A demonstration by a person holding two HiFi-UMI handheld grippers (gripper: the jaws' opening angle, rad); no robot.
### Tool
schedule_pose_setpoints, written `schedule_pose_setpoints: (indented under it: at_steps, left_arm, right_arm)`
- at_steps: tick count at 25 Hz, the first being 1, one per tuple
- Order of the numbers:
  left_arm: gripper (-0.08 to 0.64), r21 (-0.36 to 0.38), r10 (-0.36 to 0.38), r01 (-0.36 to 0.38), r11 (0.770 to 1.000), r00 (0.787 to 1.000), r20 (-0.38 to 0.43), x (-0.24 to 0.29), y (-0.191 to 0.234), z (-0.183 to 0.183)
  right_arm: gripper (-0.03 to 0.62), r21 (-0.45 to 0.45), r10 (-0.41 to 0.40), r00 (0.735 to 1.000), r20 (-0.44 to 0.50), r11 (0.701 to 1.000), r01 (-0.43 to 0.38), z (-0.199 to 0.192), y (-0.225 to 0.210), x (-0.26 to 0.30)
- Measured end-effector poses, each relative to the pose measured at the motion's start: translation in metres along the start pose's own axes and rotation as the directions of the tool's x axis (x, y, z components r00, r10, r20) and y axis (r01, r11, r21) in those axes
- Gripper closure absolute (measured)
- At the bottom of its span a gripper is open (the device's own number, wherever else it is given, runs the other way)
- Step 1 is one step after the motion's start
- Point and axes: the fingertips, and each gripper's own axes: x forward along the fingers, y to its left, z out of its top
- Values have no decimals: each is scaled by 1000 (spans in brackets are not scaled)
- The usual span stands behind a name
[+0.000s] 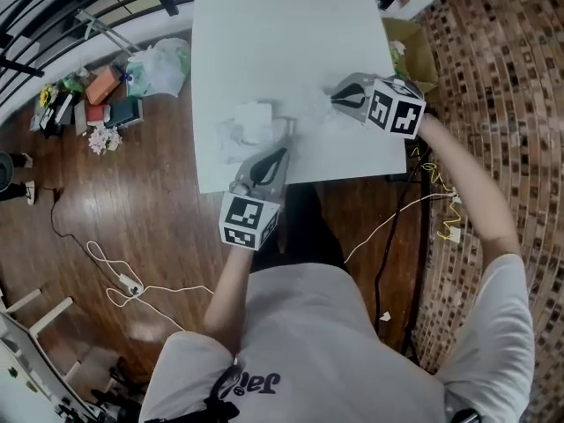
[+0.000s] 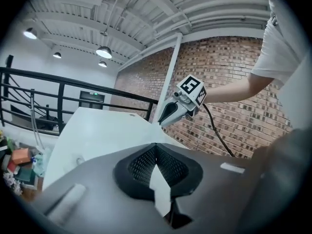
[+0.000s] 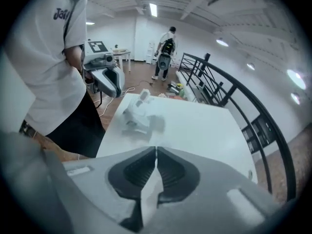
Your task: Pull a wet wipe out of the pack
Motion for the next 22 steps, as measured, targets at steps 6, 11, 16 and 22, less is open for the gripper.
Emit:
schedule_pose_setpoints:
  at_steps: [6,11,16,22]
  left_arm:
    - [543,4,-22,22,1000,999,-43,4,-15,-5]
    - [543,6,12,-12,1000,1000,-23,-34,-11,0]
    - [543,14,40,-41,999,997,67,-79,-20,21]
    - [543,23,75,-78,997,989,131,-121,-40,30]
  right_arm:
    - [579,259,-143,990,7,956,137,-58,-13,-15]
    - [529,402,-322,947,12,868,290,-60,5,-50]
    - [535,674,-543,826,153,669,314,-16,73,-83]
    - [600,890,-717,641,275,442,111,57,158,-73]
